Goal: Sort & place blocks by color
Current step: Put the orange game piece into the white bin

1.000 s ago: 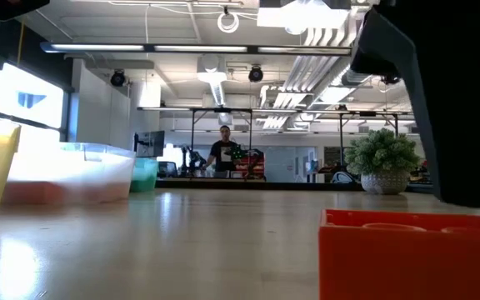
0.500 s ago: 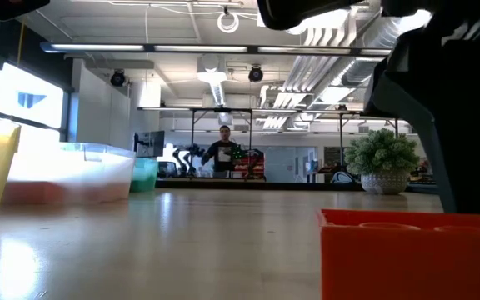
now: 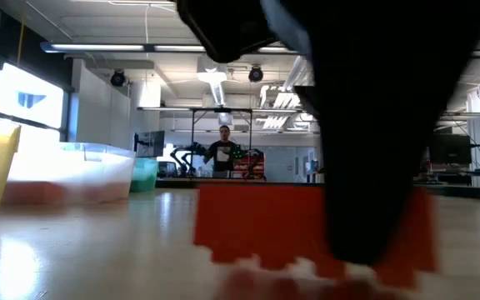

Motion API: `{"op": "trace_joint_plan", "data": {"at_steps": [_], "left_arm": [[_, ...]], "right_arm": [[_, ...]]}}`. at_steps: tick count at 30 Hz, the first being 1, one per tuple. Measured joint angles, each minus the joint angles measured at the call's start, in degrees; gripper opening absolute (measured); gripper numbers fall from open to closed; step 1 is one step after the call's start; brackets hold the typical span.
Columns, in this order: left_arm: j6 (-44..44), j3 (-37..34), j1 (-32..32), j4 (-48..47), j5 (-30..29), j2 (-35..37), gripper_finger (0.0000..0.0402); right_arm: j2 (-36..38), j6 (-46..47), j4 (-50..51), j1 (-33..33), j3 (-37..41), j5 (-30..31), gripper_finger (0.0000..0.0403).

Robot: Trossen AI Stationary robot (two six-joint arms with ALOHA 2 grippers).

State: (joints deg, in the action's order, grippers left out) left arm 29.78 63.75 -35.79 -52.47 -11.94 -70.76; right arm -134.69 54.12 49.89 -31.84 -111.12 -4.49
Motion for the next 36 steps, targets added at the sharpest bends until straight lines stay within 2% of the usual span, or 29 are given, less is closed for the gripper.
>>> {"op": "trace_joint_plan", "data": {"at_steps": [7,13,21,27,30,36], "left_arm": [[-2.4,0.0,1.5,0.0,-4.0,7.3,0.0161],[-3.7,0.0,4.1,-0.5,-7.9,13.0,0.0161],[-6.0,0.0,8.5,-0.5,-8.9,20.1,0.0161],[-6.0,0.0,13.3,-0.5,-9.4,24.2,0.0161],[-6.0,0.0,16.1,-0.5,-10.7,25.7,0.0161],[-6.0,0.0,21.6,-0.5,-16.7,27.5,0.0161]], "right_arm": [[0.1,-4.8,0.0,5.0,-4.6,2.7,0.0099],[0.1,-15.9,0.0,10.8,-10.5,5.8,0.0099],[0.2,-31.5,-0.6,19.3,-16.6,5.9,0.0099],[0.3,-37.2,-9.4,24.9,-16.7,4.7,0.0099],[0.3,-37.6,-13.9,26.9,-16.3,6.2,0.0099],[-0.7,-37.7,-23.8,29.7,-16.3,8.1,0.0099]]}}
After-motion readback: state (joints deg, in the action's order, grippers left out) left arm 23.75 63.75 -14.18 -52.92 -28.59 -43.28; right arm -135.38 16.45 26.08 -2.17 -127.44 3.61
